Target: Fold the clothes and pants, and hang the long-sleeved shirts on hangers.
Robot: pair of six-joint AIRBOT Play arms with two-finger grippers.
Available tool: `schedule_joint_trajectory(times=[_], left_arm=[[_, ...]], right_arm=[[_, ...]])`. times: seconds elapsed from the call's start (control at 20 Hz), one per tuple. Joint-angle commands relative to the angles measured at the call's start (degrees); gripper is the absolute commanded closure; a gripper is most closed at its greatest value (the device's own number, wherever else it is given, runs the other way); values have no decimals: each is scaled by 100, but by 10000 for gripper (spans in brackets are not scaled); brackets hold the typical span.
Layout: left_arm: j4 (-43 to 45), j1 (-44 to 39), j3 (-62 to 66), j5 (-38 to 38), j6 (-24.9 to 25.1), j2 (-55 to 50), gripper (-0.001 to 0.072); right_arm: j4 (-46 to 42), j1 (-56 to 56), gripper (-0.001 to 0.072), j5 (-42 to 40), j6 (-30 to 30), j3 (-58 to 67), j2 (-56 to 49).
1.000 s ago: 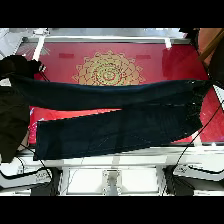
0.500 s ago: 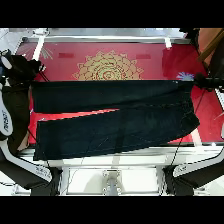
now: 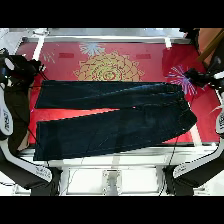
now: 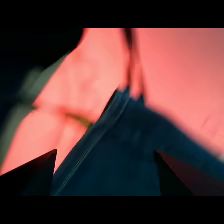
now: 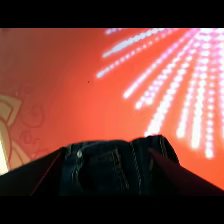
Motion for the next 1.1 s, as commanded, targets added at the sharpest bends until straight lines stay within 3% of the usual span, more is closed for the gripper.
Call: schedule_joint_trajectory(times=[0.0,0.15,0.25,0.4,0.5,0.6,0.8,0.9,0.95,1.05], left_arm=[[833,-50,-306,-1676,776,1027,11],[1003,9,-2000,-1672,1047,2732,11],[1027,212,-3707,-1453,979,4103,11],[977,997,-5875,-1268,37,6035,14],[555,1755,-6795,-1403,-20,6828,14],[-105,2610,-7388,-1606,570,7027,15],[-1696,4535,-7691,-1788,2542,6151,15],[-2323,5112,-7656,-1703,2968,5515,16],[-2446,5241,-7604,-1781,3298,5169,15],[-2371,5259,-7484,-1912,3469,4603,15]], right_arm=[[-468,-369,145,1836,-251,369,579],[-931,-758,151,3217,-977,15,1401],[-789,-1080,151,3364,-1231,-833,2009],[-496,-1419,151,3375,-1386,-2050,2767],[-557,-1423,151,3414,-1403,-2455,3034],[-428,-1412,150,3530,-1399,-2542,3106],[-404,-1410,150,3751,-1397,-2542,3110],[-404,-1410,150,3764,-1394,-2542,3110],[-404,-1410,150,3788,-1394,-2542,3110],[-404,-1410,151,3910,-1394,-2542,3110]])
